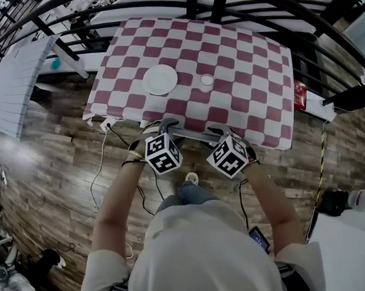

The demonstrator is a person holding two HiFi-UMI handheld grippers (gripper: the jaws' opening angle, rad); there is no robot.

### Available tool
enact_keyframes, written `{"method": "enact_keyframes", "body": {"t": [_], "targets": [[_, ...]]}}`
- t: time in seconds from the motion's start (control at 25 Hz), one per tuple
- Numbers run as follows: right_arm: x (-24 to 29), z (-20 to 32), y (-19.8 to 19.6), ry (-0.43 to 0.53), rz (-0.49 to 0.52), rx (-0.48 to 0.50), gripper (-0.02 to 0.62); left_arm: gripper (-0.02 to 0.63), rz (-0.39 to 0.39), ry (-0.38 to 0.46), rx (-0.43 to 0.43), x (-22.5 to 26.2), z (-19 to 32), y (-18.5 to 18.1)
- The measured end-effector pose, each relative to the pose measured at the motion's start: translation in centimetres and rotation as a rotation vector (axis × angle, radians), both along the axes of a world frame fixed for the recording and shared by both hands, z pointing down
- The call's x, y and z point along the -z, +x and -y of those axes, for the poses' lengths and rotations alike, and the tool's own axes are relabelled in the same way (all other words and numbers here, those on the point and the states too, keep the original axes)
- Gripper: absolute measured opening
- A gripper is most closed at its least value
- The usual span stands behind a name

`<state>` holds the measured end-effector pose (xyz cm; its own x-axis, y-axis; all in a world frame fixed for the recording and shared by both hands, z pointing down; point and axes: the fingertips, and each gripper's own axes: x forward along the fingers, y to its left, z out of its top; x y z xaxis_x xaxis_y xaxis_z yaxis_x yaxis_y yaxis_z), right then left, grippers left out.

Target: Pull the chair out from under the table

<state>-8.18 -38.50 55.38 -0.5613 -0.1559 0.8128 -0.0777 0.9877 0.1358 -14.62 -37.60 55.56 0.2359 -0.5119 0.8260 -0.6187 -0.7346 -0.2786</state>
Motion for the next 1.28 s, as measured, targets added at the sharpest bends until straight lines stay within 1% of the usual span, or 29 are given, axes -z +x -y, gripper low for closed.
{"method": "enact_keyframes", "body": {"t": [0.16, 0.28, 0.36, 0.52, 0.64, 0.8, 0.88, 1.08, 1.12, 1.28], "targets": [[-0.8, 0.1, -0.8, -0.005, -0.031, 0.050, 0.209, 0.230, 0.027, -0.051, -0.048, -1.1, 0.4, 0.0], [-1.4, 0.2, -1.2, 0.000, -0.067, 0.094, 0.207, 0.230, 0.040, -0.087, -0.071, -1.7, 0.4, 0.1], [-1.8, 0.1, -1.4, -0.005, -0.093, 0.119, 0.204, 0.231, 0.061, -0.109, -0.101, -2.2, 0.4, 0.2], [-3.2, 0.0, -1.5, -0.023, -0.153, 0.165, 0.196, 0.228, 0.152, -0.149, -0.191, -3.4, 0.4, 0.5], [-4.2, 0.1, -1.6, -0.037, -0.195, 0.190, 0.189, 0.213, 0.215, -0.179, -0.258, -4.4, 0.5, 0.6], [-4.9, -0.1, -2.3, -0.040, -0.231, 0.220, 0.159, 0.190, 0.284, -0.213, -0.343, -5.7, 0.8, 1.1], [-5.5, -0.3, -2.4, -0.042, -0.241, 0.227, 0.142, 0.176, 0.302, -0.228, -0.361, -6.3, 0.7, 1.3], [-6.2, -0.7, -2.6, -0.050, -0.257, 0.243, 0.086, 0.141, 0.299, -0.250, -0.374, -7.3, 0.6, 1.6], [-6.3, -0.7, -2.6, -0.049, -0.263, 0.246, 0.077, 0.136, 0.310, -0.249, -0.382, -7.4, 0.5, 1.5], [-6.4, -0.8, -2.6, -0.051, -0.272, 0.246, 0.074, 0.112, 0.373, -0.238, -0.436, -8.0, 0.0, 1.3]]}}
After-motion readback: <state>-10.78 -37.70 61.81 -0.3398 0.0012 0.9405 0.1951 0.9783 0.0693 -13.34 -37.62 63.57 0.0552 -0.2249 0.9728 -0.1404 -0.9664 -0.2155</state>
